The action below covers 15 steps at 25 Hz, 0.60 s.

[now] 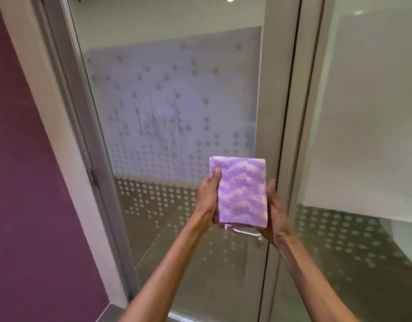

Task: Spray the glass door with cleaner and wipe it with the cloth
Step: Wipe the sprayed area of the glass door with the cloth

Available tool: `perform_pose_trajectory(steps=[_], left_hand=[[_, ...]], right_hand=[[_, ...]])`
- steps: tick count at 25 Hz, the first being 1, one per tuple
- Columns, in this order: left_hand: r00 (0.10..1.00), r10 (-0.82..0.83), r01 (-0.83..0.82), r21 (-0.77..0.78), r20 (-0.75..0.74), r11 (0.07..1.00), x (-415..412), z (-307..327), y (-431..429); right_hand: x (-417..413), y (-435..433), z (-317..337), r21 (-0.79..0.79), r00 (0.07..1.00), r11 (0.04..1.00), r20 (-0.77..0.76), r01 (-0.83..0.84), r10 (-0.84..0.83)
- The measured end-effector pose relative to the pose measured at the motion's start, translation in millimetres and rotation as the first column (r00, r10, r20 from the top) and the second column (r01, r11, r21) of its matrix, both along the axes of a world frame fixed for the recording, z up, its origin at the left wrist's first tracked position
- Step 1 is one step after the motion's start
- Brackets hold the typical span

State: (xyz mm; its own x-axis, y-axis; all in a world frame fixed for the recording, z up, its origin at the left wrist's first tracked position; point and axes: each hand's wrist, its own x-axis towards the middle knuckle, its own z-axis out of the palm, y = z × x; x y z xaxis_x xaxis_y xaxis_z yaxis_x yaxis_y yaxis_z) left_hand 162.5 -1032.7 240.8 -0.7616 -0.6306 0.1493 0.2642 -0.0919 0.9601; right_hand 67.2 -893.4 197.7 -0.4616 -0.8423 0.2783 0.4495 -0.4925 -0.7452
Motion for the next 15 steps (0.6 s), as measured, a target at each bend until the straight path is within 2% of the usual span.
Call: perform_pose_trajectory(steps=[3, 6, 10, 12, 15], left_hand=[[1.000, 0.014, -0.015, -0.048, -0.018, 0.999, -5, 33, -62], [1.000, 0.003, -0.004, -0.026, -0.029, 1.000, -8, 53, -118], [0.997, -0.078, 0.078, 0.004, -0.019, 0.997, -7, 68, -183], [0.994, -0.107, 0.107, -0.030, 0.006, 0.994, -7, 72, -214], [0.997, -0.034, 0.049, -0.218, 0.074, 0.975, -7, 82, -259]], right_hand=[[-5, -71, 25, -0.093, 0.993, 0.988, -0.010, -0.121, 0.121], [-17, -133, 39, -0.230, 0.959, 0.932, -0.026, -0.280, 0.281], [-27, -199, 49, -0.179, 0.927, 0.911, -0.025, -0.373, 0.374], [-26, -231, 53, -0.157, 0.946, 0.936, 0.028, -0.314, 0.322], [-24, -268, 54, -0.137, 0.991, 0.984, 0.049, -0.118, 0.126]])
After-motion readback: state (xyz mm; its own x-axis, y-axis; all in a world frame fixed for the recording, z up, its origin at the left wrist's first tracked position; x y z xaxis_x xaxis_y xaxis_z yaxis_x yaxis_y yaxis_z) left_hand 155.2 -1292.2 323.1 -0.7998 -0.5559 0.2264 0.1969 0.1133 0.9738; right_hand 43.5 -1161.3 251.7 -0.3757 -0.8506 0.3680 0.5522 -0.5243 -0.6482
